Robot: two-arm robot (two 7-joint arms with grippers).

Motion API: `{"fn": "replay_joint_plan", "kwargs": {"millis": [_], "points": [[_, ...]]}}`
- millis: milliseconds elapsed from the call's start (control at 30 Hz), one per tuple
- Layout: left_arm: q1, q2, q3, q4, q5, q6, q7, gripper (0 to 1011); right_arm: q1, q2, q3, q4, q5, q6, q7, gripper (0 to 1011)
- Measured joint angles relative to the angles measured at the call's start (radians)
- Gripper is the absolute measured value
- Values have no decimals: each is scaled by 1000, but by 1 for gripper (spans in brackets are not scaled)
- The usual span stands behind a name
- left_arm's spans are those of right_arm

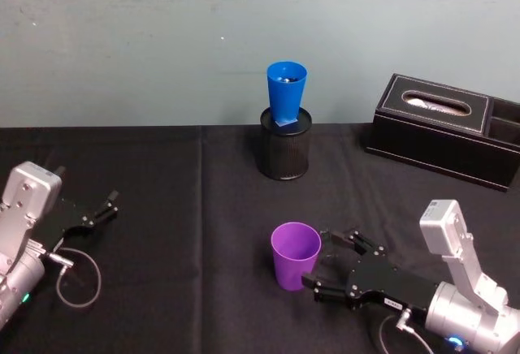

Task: Pick up one cup with a gripper and tap it against the other cup.

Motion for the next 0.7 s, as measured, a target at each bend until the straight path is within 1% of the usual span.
{"fn": "replay_joint_plan", "kwargs": {"millis": [700], "points": [[0,0,0,0,0,0,0,1000,54,-61,-28,56,-10,8,21,1003]]}}
